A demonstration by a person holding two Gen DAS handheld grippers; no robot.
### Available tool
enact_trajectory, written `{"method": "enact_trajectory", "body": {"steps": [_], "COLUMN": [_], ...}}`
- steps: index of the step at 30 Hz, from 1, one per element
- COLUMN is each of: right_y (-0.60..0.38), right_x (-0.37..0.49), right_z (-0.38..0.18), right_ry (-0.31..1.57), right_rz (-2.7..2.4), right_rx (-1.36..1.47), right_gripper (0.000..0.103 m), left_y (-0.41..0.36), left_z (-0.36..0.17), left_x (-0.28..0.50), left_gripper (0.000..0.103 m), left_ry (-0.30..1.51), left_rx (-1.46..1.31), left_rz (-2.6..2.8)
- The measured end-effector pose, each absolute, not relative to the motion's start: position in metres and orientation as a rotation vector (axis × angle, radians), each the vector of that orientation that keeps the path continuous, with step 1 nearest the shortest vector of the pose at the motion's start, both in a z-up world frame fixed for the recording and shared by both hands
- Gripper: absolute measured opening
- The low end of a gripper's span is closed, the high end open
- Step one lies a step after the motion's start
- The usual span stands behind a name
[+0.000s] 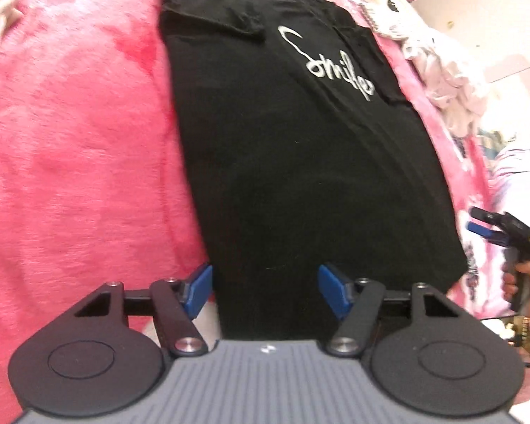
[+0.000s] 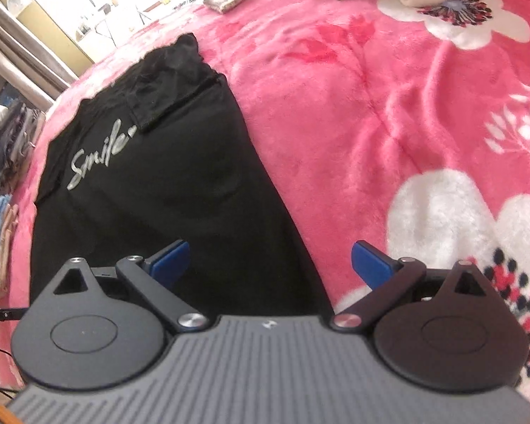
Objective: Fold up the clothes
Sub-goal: 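Grasp the black shirt hem with the left gripper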
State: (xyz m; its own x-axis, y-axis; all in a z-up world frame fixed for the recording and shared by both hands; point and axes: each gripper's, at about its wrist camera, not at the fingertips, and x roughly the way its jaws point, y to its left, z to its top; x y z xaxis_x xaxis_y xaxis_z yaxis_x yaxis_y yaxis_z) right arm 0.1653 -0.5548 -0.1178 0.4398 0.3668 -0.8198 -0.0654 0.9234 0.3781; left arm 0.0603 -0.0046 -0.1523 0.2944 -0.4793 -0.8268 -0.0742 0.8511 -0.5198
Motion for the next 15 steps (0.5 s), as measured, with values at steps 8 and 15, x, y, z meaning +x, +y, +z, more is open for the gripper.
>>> {"method": "enact_trajectory", "body": {"steps": [8,15], "right_y": [-0.554,-0.554], "right_x": [0.179,0.165], "right_z": [-0.141,-0.138], "right_ry": [1.169,1.234], "right_rz": [0.314,0.417], "right_rx": [0.332,0.338], "right_gripper": [0.089,0.081], "left_y": [0.001,-0.011], "left_z": [-0.168,-0.179], "left_x": [0.062,0.064], "left_gripper": [0.061,0.059], "left_ry": [1.340,1.476], "left_rx": [-0.642,-0.647], "left_rz": [-0.412,-0.562]}}
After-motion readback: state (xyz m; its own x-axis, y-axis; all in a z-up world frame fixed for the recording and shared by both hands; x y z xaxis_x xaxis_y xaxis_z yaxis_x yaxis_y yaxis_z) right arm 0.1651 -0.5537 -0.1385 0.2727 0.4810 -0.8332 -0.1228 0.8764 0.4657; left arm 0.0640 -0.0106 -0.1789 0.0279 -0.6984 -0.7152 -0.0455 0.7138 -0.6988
